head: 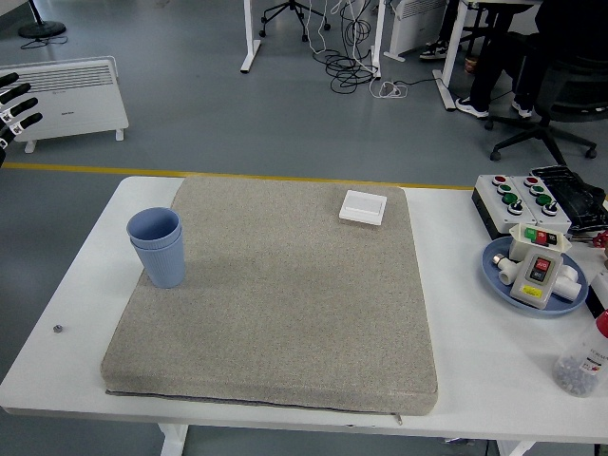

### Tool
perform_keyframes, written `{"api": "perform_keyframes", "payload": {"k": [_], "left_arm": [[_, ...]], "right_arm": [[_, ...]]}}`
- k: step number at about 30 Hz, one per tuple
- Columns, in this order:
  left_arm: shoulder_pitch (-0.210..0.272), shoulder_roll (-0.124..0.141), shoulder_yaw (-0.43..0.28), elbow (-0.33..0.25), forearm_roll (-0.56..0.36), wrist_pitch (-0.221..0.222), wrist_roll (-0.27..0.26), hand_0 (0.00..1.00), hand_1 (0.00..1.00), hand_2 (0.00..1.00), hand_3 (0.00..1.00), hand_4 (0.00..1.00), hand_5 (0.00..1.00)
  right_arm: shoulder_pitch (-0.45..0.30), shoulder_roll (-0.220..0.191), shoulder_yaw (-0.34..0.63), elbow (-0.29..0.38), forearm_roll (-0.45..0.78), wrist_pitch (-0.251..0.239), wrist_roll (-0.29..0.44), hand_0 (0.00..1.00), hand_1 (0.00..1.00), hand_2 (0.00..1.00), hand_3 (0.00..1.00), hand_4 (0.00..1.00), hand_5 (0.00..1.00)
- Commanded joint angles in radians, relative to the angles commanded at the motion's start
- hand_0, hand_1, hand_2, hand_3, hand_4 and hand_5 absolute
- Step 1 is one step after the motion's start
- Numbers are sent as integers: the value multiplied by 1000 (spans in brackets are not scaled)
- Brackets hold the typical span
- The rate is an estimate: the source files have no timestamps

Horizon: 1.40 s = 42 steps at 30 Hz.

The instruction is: Push cup pick cup insert cup

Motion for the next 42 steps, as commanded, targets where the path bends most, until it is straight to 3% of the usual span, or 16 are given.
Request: {"api": "perform_keyframes", "payload": {"k": [5, 10, 11, 15, 23, 30, 42], "left_arm": [[88, -33, -59, 7, -184, -39, 52, 713, 741, 725, 659, 670, 998], [166, -87, -99, 9, -180, -71, 65, 717, 742, 727, 654, 669, 998], [191, -113, -109, 12, -170, -80, 63, 717, 742, 727, 654, 669, 998], [229, -157, -124, 14, -151, -99, 55, 721, 743, 735, 654, 669, 998], [264, -215, -126, 25, -115, -120, -18, 725, 751, 749, 675, 673, 998], [267, -253, -112, 50, -109, -142, -48, 729, 754, 754, 683, 675, 998], [263, -259, -107, 67, -112, -171, -49, 730, 750, 748, 667, 676, 998]], "right_arm": [[-1, 1, 3, 0, 1, 0, 2, 749, 611, 584, 584, 111, 577], [-6, 3, 7, 0, 3, -2, 5, 749, 610, 582, 584, 111, 577], [-7, 3, 8, 0, 1, -2, 5, 749, 610, 582, 584, 111, 577], [-8, 3, 11, 0, -3, -1, 4, 749, 610, 583, 584, 111, 577], [-5, 0, 13, 0, -11, 1, 4, 750, 610, 582, 584, 111, 577], [-1, -2, 18, 0, -19, 1, 5, 750, 609, 582, 584, 111, 576], [5, -4, 21, 0, -25, 1, 4, 749, 610, 579, 584, 111, 577]]}}
